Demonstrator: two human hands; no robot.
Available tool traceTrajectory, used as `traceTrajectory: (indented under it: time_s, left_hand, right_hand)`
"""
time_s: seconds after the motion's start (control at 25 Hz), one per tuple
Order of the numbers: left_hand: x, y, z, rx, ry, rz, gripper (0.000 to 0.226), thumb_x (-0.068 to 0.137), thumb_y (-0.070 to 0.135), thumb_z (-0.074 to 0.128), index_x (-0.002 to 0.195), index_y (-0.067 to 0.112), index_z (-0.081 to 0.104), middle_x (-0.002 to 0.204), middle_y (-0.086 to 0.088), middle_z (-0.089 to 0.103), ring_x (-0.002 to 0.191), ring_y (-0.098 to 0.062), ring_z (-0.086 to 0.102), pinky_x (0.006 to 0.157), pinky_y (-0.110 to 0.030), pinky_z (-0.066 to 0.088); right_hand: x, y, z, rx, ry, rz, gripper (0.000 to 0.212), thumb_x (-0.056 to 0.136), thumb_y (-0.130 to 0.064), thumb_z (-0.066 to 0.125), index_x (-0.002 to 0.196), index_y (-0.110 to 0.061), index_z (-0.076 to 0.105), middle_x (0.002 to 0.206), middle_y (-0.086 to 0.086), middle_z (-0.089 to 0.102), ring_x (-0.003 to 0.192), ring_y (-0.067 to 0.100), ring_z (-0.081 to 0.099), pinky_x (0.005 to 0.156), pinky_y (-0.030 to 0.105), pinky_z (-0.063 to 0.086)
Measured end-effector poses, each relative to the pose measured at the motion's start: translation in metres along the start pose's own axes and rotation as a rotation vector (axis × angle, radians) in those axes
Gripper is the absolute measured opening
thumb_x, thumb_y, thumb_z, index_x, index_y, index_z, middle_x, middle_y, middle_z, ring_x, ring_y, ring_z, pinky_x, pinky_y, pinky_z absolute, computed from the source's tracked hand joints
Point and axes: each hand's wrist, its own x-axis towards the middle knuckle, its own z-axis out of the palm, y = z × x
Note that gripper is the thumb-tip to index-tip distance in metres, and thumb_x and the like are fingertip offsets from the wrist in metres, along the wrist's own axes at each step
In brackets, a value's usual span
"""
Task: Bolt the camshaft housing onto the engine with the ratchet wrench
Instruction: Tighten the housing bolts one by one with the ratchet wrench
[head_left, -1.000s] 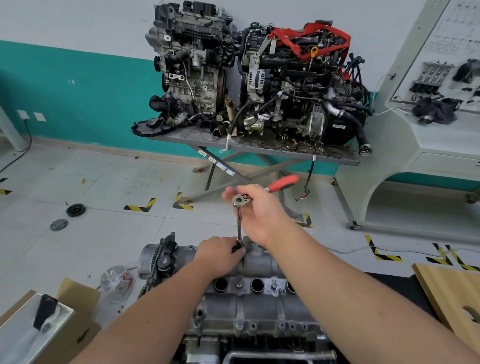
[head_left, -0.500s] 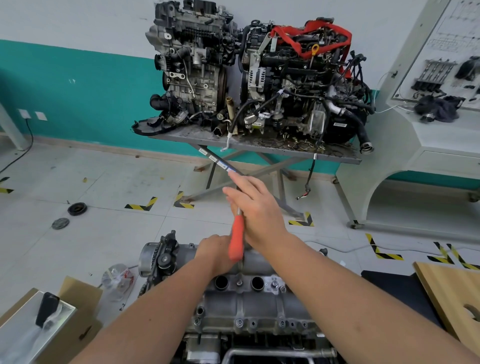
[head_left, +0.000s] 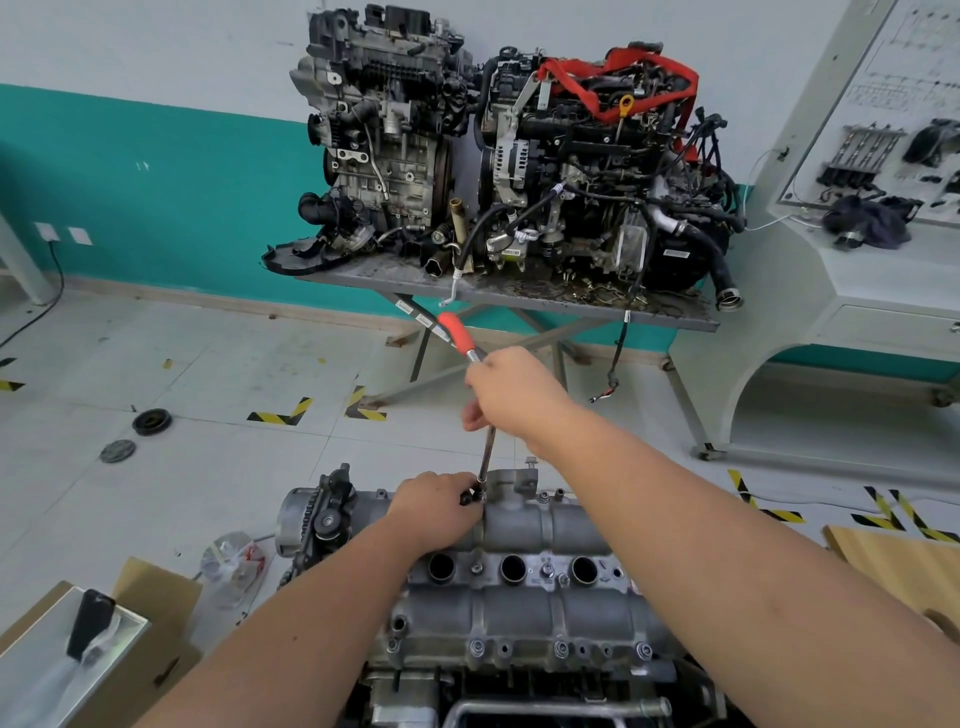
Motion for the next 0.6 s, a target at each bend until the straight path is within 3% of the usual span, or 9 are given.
traceTrajectory:
  time_s: [0.12,0.24,0.32,0.44,0.48,0.52,0.6]
  left_hand:
    - [0.001,-0.001,0.001,-0.02,0.003,-0.002,0.026,0.092,0.043,0.048,0.111,0.032,0.061,0.113,-0.003,0.069,0.108,-0.029,0.059,0.086,-0.034,0.045]
    - [0.003,0.001,0.0,-0.012,0.009,0.002,0.027,0.092,0.043,0.048,0.112,0.031,0.061,0.115,-0.003,0.069,0.11,-0.029,0.059,0.087,-0.036,0.046]
    - [0.004,0.0,0.001,-0.004,0.003,-0.001,0.026,0.092,0.043,0.047,0.11,0.03,0.061,0.114,-0.003,0.069,0.108,-0.03,0.06,0.086,-0.036,0.046]
    - [0.002,-0.001,0.002,-0.003,-0.006,0.002,0.025,0.092,0.042,0.048,0.109,0.029,0.061,0.112,-0.002,0.069,0.107,-0.029,0.06,0.086,-0.036,0.047]
    - [0.002,-0.001,0.002,-0.002,-0.007,0.007,0.026,0.093,0.042,0.047,0.11,0.028,0.061,0.112,-0.002,0.069,0.107,-0.029,0.06,0.087,-0.036,0.047]
    - [0.002,-0.001,0.001,-0.001,-0.008,0.008,0.028,0.093,0.042,0.047,0.112,0.027,0.061,0.112,-0.003,0.069,0.107,-0.029,0.06,0.088,-0.037,0.048]
    - [0.001,-0.001,0.0,-0.022,-0.001,-0.001,0.029,0.093,0.041,0.047,0.113,0.025,0.061,0.113,-0.004,0.069,0.107,-0.028,0.061,0.09,-0.037,0.048]
  right_hand:
    - [-0.008,0.012,0.004,0.939,-0.109,0.188,0.009,0.1,-0.009,0.043,0.093,-0.013,0.046,0.073,0.004,0.072,0.073,0.02,0.074,0.063,0.027,0.048]
    - [-0.003,0.03,0.015,1.317,0.013,0.159,0.007,0.1,-0.012,0.052,0.095,-0.017,0.051,0.084,-0.001,0.07,0.084,0.014,0.068,0.072,0.029,0.043]
    - [-0.001,0.038,0.023,1.22,0.11,0.045,0.007,0.102,-0.024,0.053,0.097,-0.022,0.059,0.097,-0.004,0.07,0.092,0.012,0.063,0.077,0.029,0.045]
    - [-0.008,0.048,0.035,0.74,0.198,-0.265,0.018,0.101,-0.043,0.05,0.111,-0.053,0.061,0.123,-0.024,0.059,0.116,-0.009,0.053,0.096,0.02,0.044]
    - [-0.01,0.05,0.038,0.595,0.233,-0.402,0.021,0.1,-0.043,0.05,0.114,-0.055,0.06,0.128,-0.024,0.055,0.119,-0.012,0.049,0.098,0.015,0.041]
    - [-0.009,0.053,0.039,0.443,0.294,-0.539,0.023,0.1,-0.038,0.053,0.116,-0.049,0.064,0.132,-0.019,0.055,0.123,-0.008,0.048,0.1,0.014,0.04]
    - [0.002,0.057,0.038,0.059,0.429,-0.774,0.021,0.095,-0.014,0.062,0.11,-0.022,0.075,0.134,-0.001,0.06,0.126,0.018,0.052,0.103,0.029,0.042]
